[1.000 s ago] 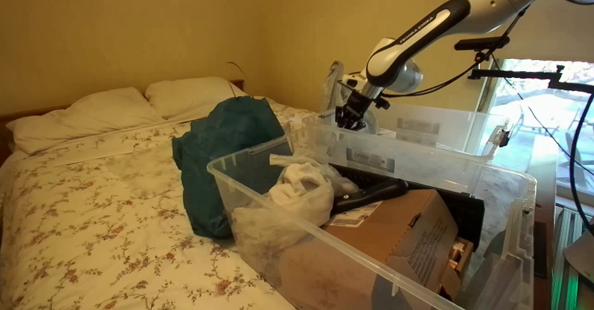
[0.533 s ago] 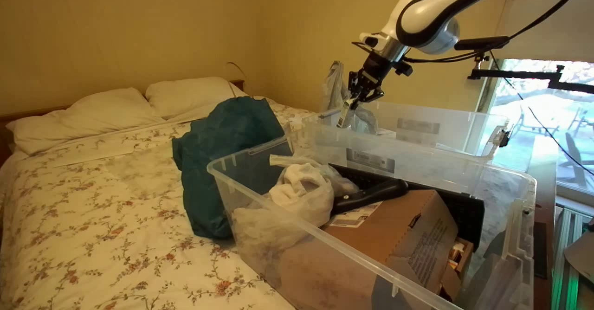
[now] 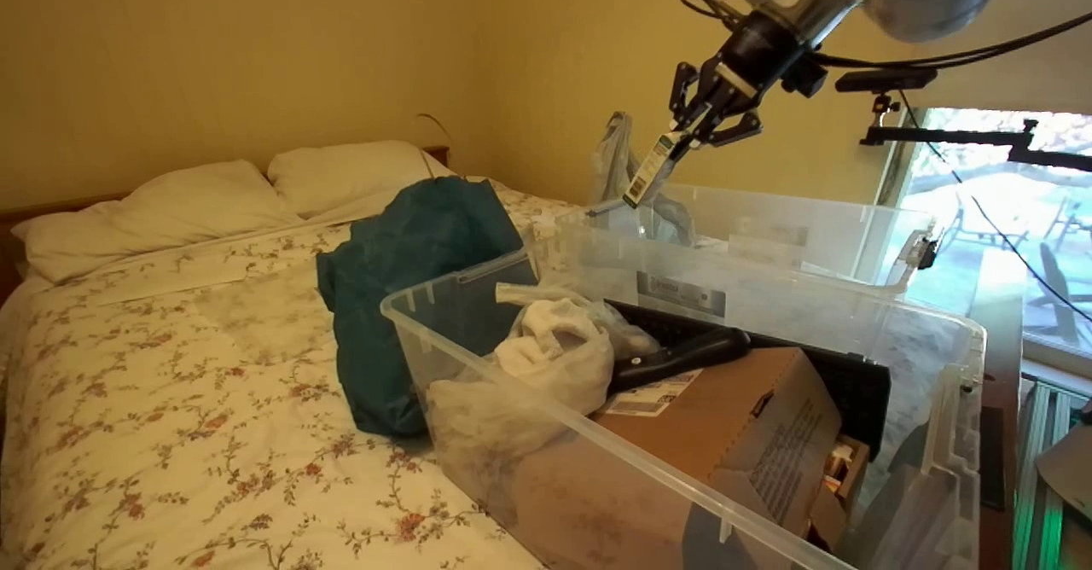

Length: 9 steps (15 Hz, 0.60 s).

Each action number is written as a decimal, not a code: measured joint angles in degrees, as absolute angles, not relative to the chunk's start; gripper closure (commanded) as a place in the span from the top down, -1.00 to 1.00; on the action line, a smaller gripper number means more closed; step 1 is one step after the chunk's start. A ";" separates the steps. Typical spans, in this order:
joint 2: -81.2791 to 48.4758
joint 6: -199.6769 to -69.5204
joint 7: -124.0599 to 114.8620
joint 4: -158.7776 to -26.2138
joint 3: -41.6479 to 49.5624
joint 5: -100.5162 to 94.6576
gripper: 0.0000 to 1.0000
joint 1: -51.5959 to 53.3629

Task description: Put the white item into the other container

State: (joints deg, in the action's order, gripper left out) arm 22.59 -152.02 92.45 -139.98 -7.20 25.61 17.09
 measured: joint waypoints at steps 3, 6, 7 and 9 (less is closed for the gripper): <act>30.47 -152.29 98.77 -148.87 -1.72 36.09 -0.92 29.77; 36.18 -157.33 104.33 -157.60 -0.63 44.32 -0.92 39.60; 36.33 -160.35 105.87 -159.12 -1.31 47.02 -0.92 42.18; 33.64 -167.30 108.90 -159.31 -2.94 51.53 -0.17 45.80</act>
